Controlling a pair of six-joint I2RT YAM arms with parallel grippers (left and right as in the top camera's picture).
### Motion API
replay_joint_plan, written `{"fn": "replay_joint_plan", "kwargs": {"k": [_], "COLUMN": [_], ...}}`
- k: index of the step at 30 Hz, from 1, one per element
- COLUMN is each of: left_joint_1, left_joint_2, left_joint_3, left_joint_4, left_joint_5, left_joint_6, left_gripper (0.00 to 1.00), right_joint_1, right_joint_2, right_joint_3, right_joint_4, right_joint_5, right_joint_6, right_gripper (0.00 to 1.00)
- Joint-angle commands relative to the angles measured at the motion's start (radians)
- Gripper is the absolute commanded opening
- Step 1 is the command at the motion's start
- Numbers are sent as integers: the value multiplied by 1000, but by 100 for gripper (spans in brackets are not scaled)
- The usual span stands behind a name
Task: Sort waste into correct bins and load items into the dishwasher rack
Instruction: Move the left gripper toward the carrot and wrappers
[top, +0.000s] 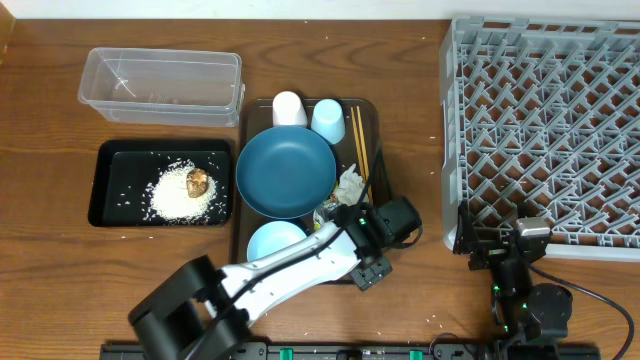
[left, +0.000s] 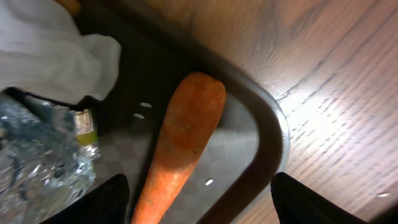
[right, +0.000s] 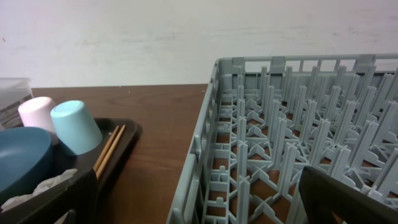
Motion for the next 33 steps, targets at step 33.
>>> {"fn": "replay_joint_plan", "kwargs": {"k": [33], "left_joint_1": [1], "left_joint_2": [75], "left_joint_3": [-86], "left_joint_4": [146], "left_joint_5": [-77], "left_joint_6": [26], "left_gripper": [64], "right_joint_1": [-10], "right_joint_2": [1], "right_joint_3": [-2], "right_joint_4": [-3], "right_joint_5": [6], "right_joint_6": [-6], "right_gripper": [99]}}
